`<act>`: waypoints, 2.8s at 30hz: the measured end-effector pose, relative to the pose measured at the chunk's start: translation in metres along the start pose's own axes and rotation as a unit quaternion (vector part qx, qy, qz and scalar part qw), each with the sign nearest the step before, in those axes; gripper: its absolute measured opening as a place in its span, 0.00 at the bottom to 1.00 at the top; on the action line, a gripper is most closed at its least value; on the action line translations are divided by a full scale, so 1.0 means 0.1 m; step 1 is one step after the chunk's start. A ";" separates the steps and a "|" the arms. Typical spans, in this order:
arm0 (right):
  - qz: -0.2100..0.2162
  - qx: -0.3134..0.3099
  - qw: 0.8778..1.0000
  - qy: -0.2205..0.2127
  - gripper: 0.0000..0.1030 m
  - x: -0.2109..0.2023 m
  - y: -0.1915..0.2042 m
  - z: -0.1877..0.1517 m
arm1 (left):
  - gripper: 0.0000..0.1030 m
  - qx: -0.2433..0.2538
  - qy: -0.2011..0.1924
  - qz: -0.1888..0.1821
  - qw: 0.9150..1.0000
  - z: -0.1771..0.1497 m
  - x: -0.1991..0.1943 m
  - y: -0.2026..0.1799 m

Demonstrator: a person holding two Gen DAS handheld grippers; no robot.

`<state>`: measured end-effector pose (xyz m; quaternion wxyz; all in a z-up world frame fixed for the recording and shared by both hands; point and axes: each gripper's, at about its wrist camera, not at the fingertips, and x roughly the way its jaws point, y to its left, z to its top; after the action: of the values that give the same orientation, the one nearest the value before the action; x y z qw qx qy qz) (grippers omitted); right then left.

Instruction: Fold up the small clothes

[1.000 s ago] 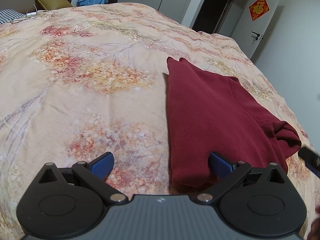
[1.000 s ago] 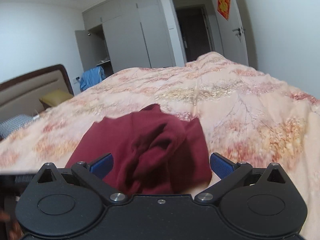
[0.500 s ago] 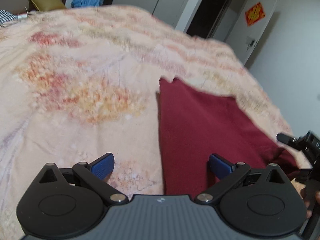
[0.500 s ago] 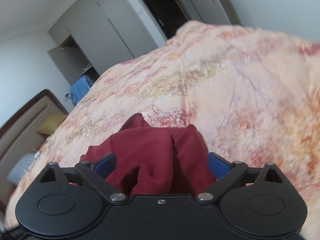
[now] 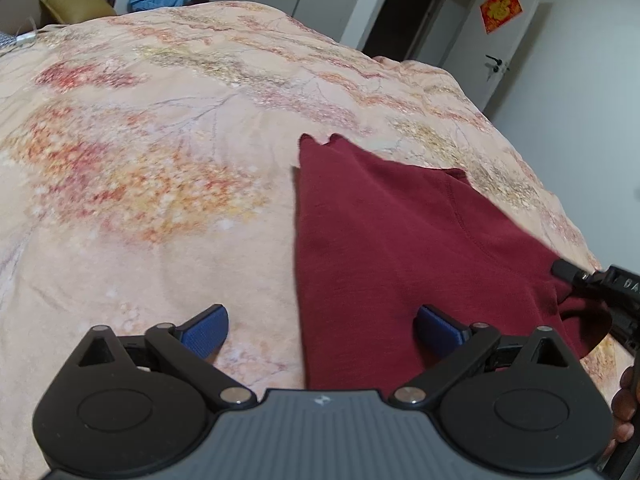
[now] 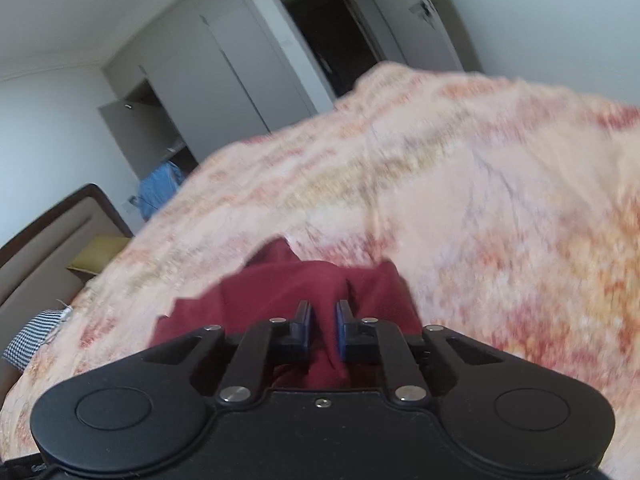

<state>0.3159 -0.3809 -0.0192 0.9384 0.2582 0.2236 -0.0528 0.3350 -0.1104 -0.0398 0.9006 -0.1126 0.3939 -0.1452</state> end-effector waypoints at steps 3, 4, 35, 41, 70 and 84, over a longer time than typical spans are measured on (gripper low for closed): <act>0.002 -0.044 0.998 -0.036 0.09 -0.22 0.05 0.08 | 0.94 0.019 -0.017 -0.011 1.000 0.09 -0.15 -0.12; -0.004 -0.052 0.997 -0.047 0.09 -0.30 0.04 0.09 | 0.94 0.023 -0.026 -0.014 0.999 0.12 -0.20 -0.15; -0.054 -0.106 0.993 0.006 0.93 -0.39 -0.12 -0.48 | 0.99 0.001 0.019 0.007 1.000 -0.09 0.02 -0.12; -0.060 -0.094 0.994 0.017 0.99 -0.38 -0.28 -0.70 | 0.99 0.003 0.018 0.007 1.000 -0.12 0.03 -0.12; 0.093 0.037 0.994 0.042 0.99 0.35 -0.72 -0.10 | 1.00 0.051 0.021 -0.069 0.996 0.12 0.35 -0.02; 0.126 -0.015 0.992 -0.018 1.00 0.27 -0.68 -0.32 | 1.00 0.041 -0.070 -0.113 0.990 -0.21 0.38 0.20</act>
<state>0.3131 -0.4223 -0.0872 0.9452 0.2691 0.1734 0.0642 0.3473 -0.1072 -0.0852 0.9075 -0.1293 0.3087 -0.2536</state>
